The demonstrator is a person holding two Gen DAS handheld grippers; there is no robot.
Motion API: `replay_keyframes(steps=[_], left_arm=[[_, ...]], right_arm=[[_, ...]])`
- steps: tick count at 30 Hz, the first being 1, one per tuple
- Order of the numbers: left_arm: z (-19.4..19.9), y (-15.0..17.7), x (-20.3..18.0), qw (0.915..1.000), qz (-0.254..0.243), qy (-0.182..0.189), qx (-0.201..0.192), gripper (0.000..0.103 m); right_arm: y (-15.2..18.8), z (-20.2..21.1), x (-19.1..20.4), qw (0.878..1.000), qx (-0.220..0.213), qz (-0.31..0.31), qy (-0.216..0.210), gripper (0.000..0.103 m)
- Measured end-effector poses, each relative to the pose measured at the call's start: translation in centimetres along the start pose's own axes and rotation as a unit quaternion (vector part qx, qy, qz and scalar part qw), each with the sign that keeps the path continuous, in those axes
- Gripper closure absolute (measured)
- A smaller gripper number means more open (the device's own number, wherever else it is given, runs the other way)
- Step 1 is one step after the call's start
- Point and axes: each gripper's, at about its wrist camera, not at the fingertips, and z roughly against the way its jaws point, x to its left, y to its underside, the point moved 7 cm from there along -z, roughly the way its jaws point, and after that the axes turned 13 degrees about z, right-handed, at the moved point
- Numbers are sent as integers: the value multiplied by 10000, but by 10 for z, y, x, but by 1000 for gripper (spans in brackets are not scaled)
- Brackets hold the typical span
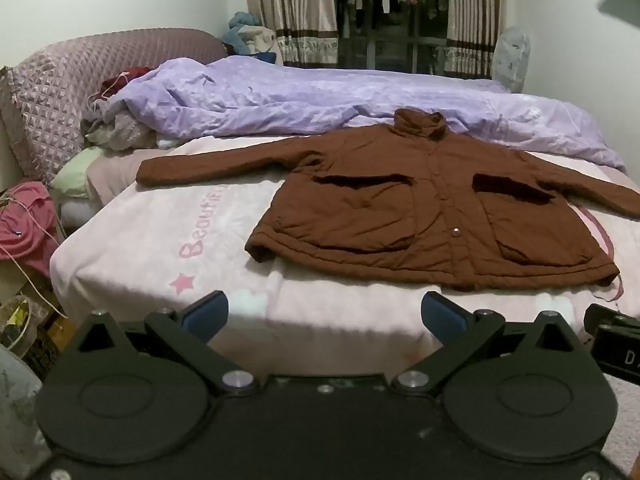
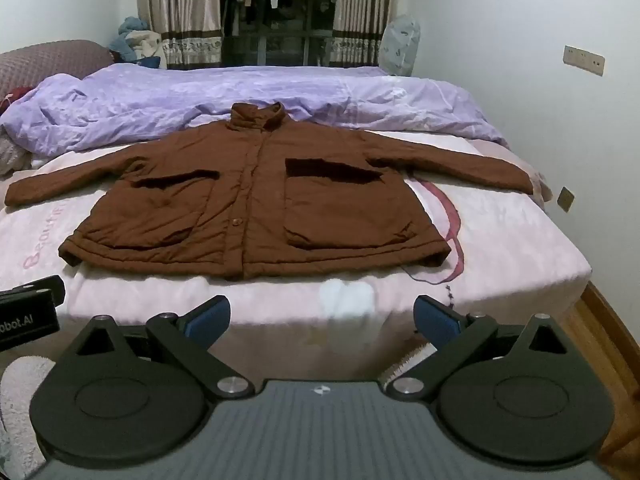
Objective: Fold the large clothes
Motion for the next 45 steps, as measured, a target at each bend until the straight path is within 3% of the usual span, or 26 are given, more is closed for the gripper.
replay_keyframes(steps=[45], left_arm=[[-2,2,1,10000,12,11,40,0]], right_arm=[[3,0,-5,10000,29,-10,6,0]])
